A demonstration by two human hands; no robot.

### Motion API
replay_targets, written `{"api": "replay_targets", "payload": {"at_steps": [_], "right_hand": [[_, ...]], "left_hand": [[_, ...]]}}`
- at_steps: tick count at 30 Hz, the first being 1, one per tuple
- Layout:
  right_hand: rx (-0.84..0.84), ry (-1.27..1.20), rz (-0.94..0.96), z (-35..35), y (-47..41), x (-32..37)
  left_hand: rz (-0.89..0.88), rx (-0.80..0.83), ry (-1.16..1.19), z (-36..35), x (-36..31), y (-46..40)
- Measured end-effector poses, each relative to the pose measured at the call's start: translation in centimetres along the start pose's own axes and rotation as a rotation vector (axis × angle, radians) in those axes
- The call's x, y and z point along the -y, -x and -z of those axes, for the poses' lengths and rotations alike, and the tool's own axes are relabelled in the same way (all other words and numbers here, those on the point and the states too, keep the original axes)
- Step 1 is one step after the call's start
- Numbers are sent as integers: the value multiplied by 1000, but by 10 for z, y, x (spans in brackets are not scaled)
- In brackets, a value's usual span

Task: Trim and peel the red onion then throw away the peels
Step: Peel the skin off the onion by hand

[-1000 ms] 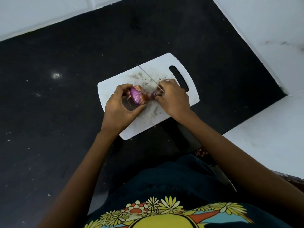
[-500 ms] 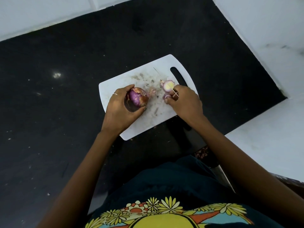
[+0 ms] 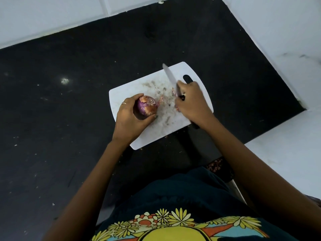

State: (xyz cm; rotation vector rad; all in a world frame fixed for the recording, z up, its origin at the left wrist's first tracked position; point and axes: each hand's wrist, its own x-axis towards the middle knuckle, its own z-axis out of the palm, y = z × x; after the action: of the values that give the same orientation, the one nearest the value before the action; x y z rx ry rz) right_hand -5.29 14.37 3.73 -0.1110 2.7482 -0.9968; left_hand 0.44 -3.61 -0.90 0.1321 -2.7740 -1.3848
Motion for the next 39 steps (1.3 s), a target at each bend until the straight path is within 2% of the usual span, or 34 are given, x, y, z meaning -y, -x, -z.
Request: {"api": "replay_targets", "payload": {"at_steps": [3,6,10,14,17,23,31,39], "right_hand": [[8,133,45,-19,3,7],[-69,270,60,-31,7,12],[-121,426,108,-36,8,15],[-128,363,153,-31,5,11],[-187,254,113,-16,-7,-2],[87,293,169,-13,-20,-32],[148,365,271,-26,28,-42],[133,387,293,-28,84,-59]], "left_hand": [[44,-18,120,4,0,0],[90,7,233,12,2,-2],[92,52,268,18,5,-5],[93,59,262,16,6,-5],[98,44,257,14,4,-3],[112,-60,308,-7,-15,7],[66,-26,312,-24,-19,23],[66,-40,302,-29,-22,39]]}}
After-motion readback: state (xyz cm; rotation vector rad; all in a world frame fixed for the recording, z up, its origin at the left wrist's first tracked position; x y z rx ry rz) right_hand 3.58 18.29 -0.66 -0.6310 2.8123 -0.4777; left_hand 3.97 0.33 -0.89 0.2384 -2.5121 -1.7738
